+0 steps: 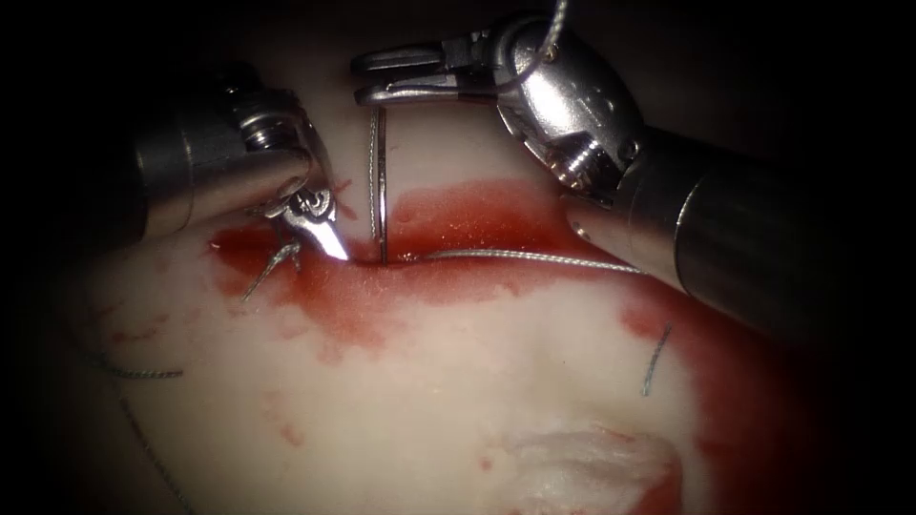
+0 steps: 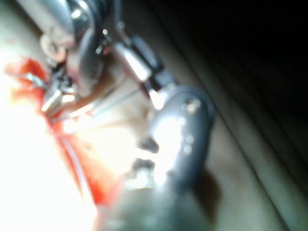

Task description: Wound Closure

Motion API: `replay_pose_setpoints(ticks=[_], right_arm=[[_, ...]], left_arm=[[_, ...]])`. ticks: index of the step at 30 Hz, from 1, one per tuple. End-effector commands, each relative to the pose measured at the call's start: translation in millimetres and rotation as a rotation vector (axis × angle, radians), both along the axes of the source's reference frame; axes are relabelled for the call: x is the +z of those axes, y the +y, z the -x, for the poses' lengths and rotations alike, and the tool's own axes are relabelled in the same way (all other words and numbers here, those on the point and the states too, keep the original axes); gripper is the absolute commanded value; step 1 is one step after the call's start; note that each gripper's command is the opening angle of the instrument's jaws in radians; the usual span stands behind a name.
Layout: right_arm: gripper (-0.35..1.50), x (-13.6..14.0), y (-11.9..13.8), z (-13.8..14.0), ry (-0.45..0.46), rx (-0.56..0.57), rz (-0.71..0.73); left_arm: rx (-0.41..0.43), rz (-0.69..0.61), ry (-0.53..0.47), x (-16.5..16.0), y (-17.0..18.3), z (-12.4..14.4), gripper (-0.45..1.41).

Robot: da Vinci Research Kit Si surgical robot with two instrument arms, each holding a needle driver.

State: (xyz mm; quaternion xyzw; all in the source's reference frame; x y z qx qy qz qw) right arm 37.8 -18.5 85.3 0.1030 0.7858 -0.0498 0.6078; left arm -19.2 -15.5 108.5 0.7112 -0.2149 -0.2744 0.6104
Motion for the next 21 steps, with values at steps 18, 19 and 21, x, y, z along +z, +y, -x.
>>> replay_pose_setpoints(ticks=[18,19,21], right_arm=[[-0.35,0.2,1.0,-0.8,-0.035,-0.003,-0.140],[-0.35,0.2,0.9,-0.8,-0.035,-0.005,-0.152],[-0.35,0.2,0.8,-0.8,-0.035,-0.009,-0.169]], left_arm=[[-0.003,0.005,-0.005,-0.5,1.0,0.6,-0.45],[-0.003,0.005,-0.005,-0.5,1.0,0.6,-0.45],[-0.003,0.005,-0.005,-0.5,1.0,0.6,-0.45]])
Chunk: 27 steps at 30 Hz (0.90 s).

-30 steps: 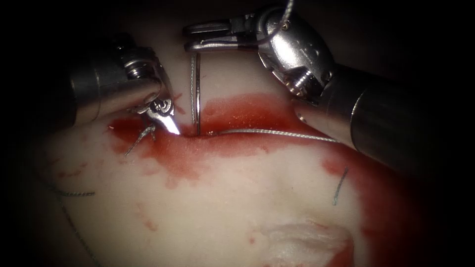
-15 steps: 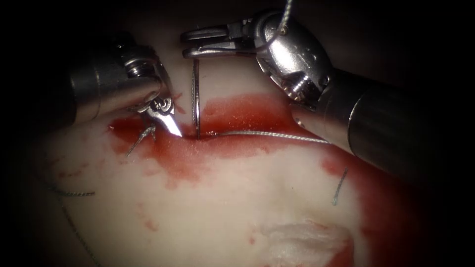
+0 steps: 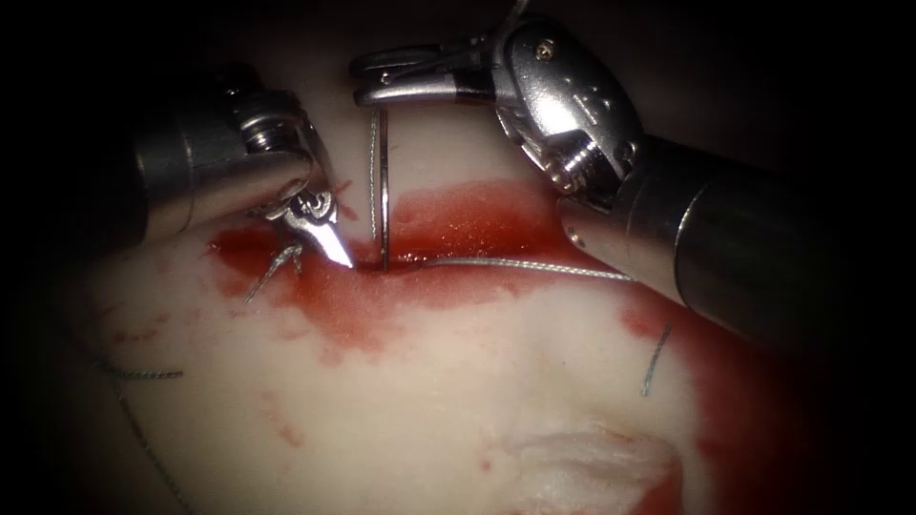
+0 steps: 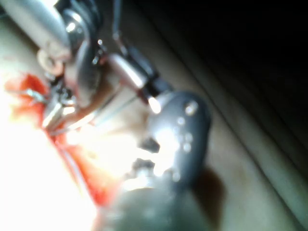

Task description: Wound Closure

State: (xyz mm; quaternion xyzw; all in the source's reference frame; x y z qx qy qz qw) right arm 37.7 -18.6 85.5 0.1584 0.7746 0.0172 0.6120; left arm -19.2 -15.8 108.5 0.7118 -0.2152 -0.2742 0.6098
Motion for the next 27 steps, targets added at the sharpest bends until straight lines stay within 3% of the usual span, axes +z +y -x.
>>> replay_pose_setpoints(ticks=[1,27], right_arm=[[-0.35,-0.1,0.9,-0.9,0.003,-0.002,-0.003],[-0.35,0.2,0.4,-0.9,-0.013,-0.034,-0.193]], left_arm=[[-0.003,0.006,-0.003,-0.4,1.3,0.6,-0.45],[0.001,0.008,-0.002,-0.5,1.3,0.6,-0.45]])
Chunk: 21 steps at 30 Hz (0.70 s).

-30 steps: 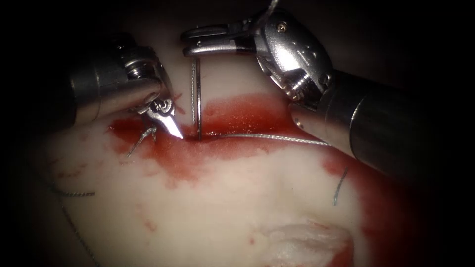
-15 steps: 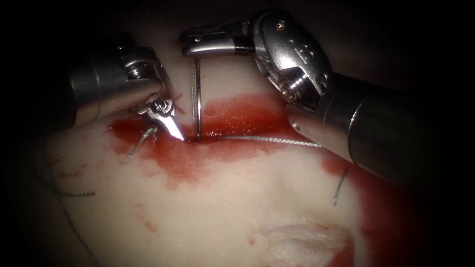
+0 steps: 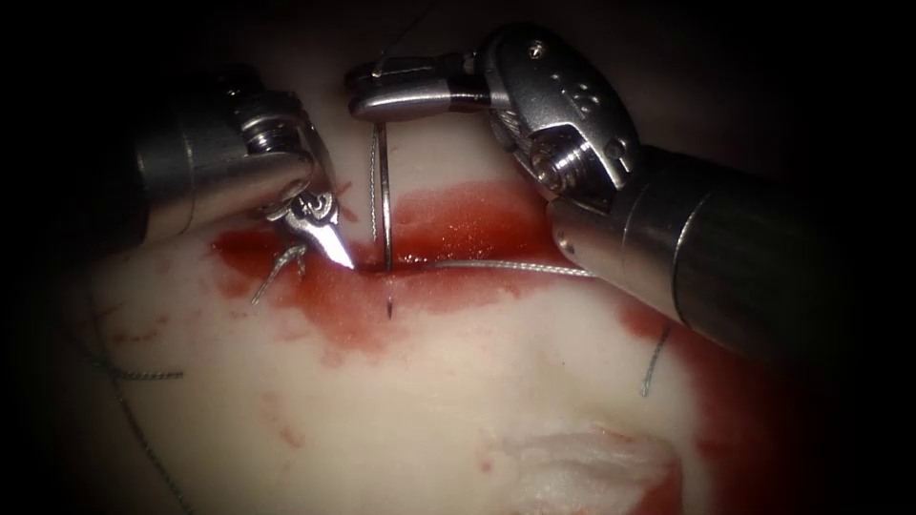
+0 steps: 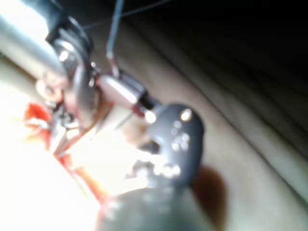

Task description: Wound Closure

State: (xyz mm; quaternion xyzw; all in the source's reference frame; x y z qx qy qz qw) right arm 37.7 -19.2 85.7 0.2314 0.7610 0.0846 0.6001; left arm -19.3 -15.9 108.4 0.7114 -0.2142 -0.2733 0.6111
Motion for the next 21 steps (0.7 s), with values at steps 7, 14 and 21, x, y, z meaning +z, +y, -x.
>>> replay_pose_setpoints(ticks=[7,14,21], right_arm=[[-0.35,0.3,0.8,-0.9,0.002,0.002,0.010],[-0.35,1.2,-0.4,-0.6,-0.046,-0.050,-0.206],[-0.35,2.1,-1.1,-0.1,-0.103,-0.018,-0.275]], left_arm=[[-0.003,0.005,-0.002,-0.5,1.6,0.7,-0.45],[-0.051,0.032,-0.059,-1.0,2.6,0.5,-0.45],[-0.226,0.186,-0.192,-4.0,5.6,-1.1,-0.45]])
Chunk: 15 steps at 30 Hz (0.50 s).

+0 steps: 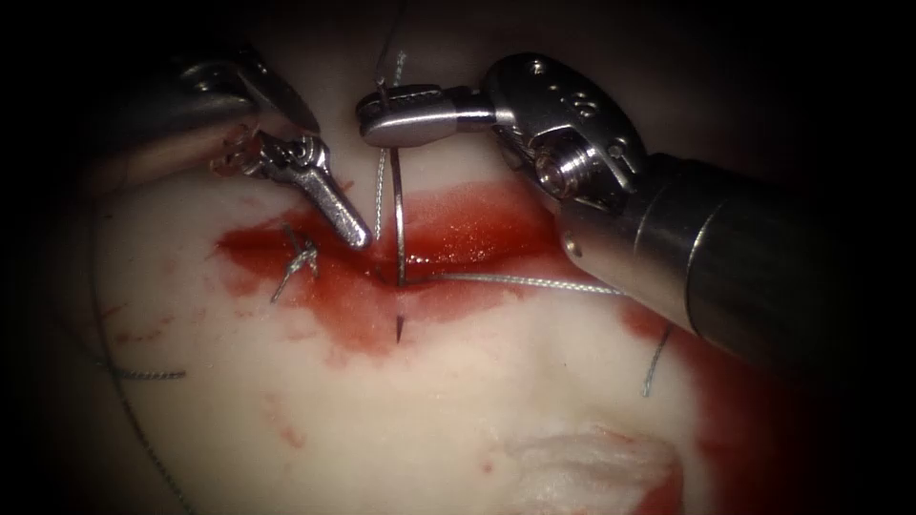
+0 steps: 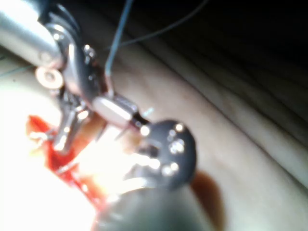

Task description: Wound Closure

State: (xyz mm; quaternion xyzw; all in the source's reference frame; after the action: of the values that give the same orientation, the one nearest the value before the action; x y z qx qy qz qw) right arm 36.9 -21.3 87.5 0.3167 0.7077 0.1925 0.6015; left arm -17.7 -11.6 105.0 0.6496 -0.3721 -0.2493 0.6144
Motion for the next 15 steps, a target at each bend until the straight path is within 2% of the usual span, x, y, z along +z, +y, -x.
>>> replay_pose_setpoints(ticks=[1,2,4,6,9,10,13,15], right_arm=[[-0.35,0.5,0.9,-0.9,-0.008,0.013,-0.014],[-0.35,0.8,0.6,-0.9,-0.027,0.029,-0.073],[-0.35,1.0,0.4,-0.9,-0.045,0.036,-0.179],[-0.35,1.1,0.2,-0.9,-0.057,0.038,-0.269],[-0.35,1.0,0.0,-1.1,-0.071,0.064,-0.378],[-0.35,1.1,-0.1,-1.1,-0.077,0.075,-0.441],[-0.35,1.3,-0.5,-1.2,-0.084,0.090,-0.522],[-0.35,1.6,-0.9,-1.3,-0.085,0.087,-0.545]], left_arm=[[-0.030,0.046,-0.008,-0.9,1.6,0.4,-0.45],[-0.091,0.123,-0.018,-1.7,2.4,0.1,-0.45],[-0.151,0.210,-0.019,-2.6,3.1,-0.3,-0.45],[-0.183,0.253,-0.002,-3.4,3.5,-0.8,-0.45],[-0.286,0.359,0.019,-5.7,4.0,-2.0,-0.45],[-0.332,0.449,0.001,-7.0,3.8,-2.6,-0.45],[-0.390,0.644,-0.034,-9.1,1.7,-3.9,-0.45],[-0.392,0.699,-0.052,-9.9,0.3,-4.4,-0.45]])
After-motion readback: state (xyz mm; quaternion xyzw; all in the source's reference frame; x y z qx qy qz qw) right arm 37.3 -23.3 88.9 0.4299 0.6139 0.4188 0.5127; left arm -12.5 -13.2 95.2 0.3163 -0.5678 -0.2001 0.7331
